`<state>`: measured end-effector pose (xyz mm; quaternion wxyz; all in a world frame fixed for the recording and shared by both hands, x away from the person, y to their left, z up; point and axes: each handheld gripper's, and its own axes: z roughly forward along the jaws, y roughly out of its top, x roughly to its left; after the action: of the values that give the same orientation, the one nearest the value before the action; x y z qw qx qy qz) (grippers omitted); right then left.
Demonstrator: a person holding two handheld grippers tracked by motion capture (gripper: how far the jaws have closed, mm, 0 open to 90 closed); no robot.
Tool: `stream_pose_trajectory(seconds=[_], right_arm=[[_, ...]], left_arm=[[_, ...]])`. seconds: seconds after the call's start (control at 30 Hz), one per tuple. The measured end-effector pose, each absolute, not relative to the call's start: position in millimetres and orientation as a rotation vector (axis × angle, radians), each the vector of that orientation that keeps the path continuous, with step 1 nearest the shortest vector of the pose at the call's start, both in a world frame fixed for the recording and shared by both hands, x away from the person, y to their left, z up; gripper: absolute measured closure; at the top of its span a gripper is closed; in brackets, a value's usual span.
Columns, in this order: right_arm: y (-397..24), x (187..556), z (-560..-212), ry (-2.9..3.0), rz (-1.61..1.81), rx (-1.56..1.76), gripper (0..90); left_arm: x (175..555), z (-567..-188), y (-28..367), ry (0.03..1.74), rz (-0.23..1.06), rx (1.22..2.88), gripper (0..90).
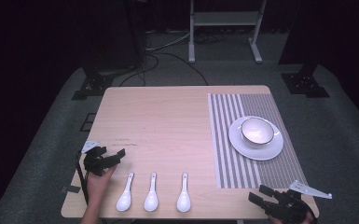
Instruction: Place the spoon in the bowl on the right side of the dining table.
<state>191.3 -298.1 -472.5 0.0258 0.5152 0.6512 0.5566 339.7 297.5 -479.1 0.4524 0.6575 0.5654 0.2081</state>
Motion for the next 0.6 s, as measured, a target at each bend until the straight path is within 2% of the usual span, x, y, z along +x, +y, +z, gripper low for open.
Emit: stream_pose_trajectory(seconds=[0.6], right_arm=[[-291.4,193.6,-473.1,2.038,1.745,1.599,21.9]], left_arm=[[339.7,-479.2,298.0,1.399,0.510,1.618,6.6]])
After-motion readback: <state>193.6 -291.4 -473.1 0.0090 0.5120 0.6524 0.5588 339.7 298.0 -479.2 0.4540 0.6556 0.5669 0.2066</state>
